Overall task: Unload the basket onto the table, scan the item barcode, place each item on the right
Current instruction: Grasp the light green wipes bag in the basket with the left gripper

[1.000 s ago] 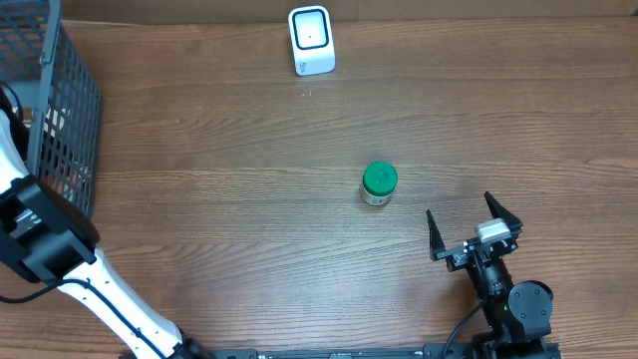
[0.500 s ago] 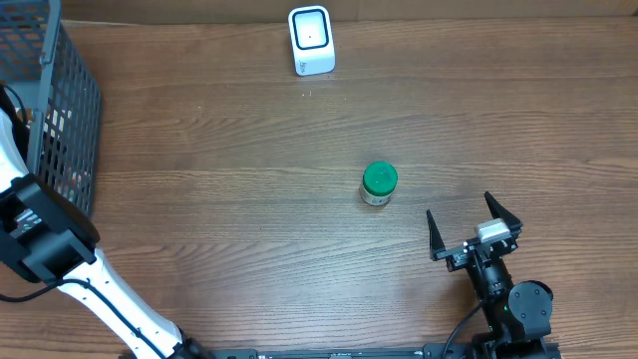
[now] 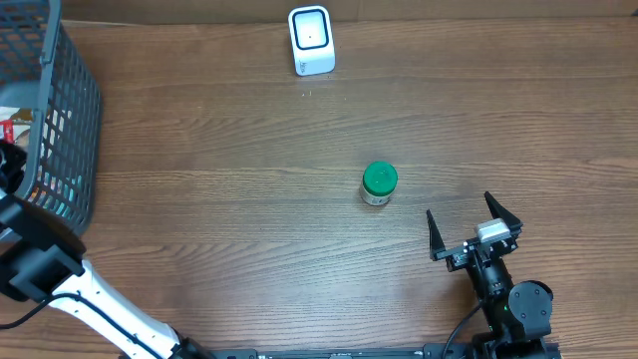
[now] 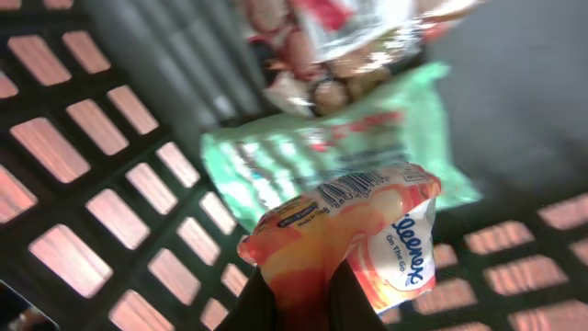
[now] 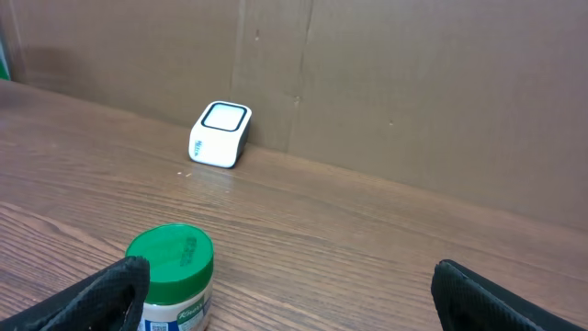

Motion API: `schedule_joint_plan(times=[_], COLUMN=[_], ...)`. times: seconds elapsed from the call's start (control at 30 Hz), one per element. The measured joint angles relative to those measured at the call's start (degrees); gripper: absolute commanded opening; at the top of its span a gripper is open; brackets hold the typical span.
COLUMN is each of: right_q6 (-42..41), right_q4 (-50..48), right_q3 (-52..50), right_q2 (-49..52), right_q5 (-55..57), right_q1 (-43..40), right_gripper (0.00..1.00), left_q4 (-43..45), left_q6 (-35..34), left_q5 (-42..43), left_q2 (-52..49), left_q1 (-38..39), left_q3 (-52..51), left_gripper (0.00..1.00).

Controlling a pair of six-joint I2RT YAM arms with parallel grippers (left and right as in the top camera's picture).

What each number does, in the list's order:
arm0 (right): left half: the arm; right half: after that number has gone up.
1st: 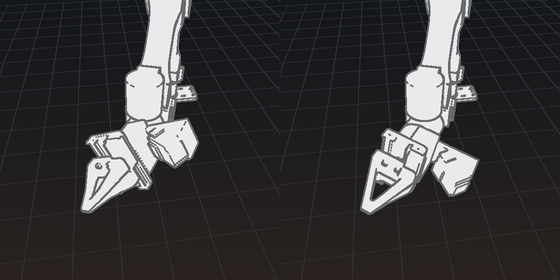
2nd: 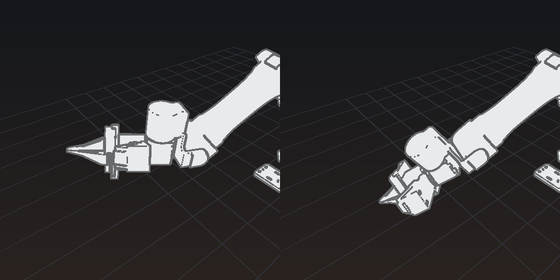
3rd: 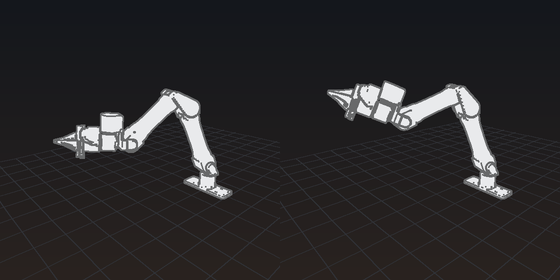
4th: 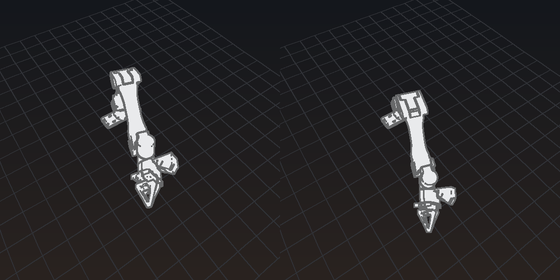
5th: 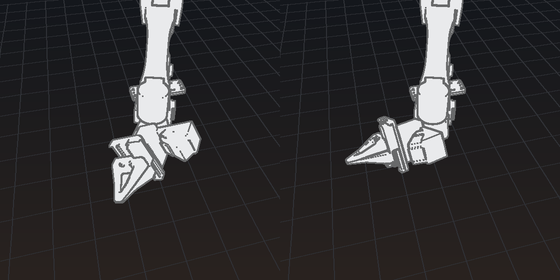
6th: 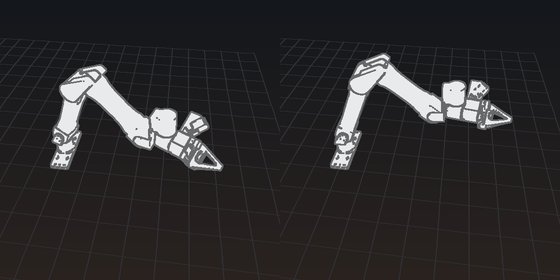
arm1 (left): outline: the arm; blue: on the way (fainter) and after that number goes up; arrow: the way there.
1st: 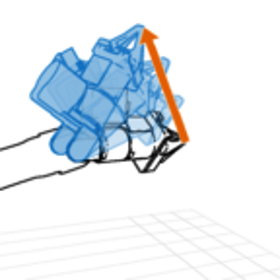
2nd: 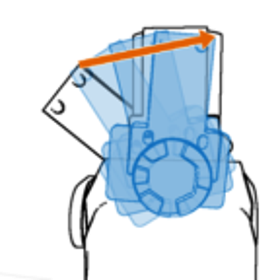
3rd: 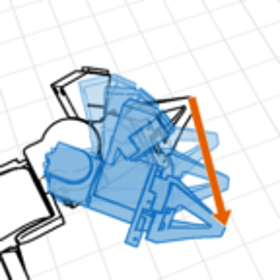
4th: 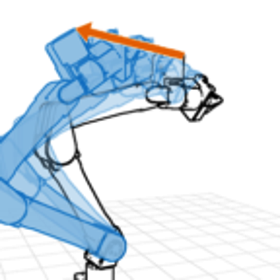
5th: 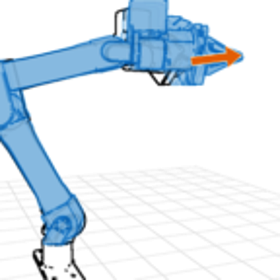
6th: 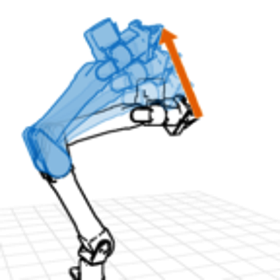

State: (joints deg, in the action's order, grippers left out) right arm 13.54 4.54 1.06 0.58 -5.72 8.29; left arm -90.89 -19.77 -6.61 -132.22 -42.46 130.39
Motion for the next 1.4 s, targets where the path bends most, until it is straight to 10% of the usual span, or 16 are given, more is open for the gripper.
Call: schedule_joint_plan(times=[0.3, 0.53, 1.4], right_q6=[0.0, 0.0, 0.0], right_q4=[0.0, 0.0, 0.0], right_q3=[0.0, 0.0, 0.0], right_q2=[0.0, 0.0, 0.0], right_q5=[0.0, 0.0, 0.0], right_q1=[0.0, 0.0, 0.0], right_gripper=[1.00, 1.00, 1.00], left_q4=[3.3, 3.1, 15.4], left_q6=[0.0, 1.9, 27.8], left_q5=[2.6, 3.0, 9.4], left_q2=[0.0, 0.0, 0.0], left_q1=[-1.4, -1.4, -1.1], left_q3=[-4.9, -5.0, -18.2], left_gripper=[0.17, 1.00, 0.93])
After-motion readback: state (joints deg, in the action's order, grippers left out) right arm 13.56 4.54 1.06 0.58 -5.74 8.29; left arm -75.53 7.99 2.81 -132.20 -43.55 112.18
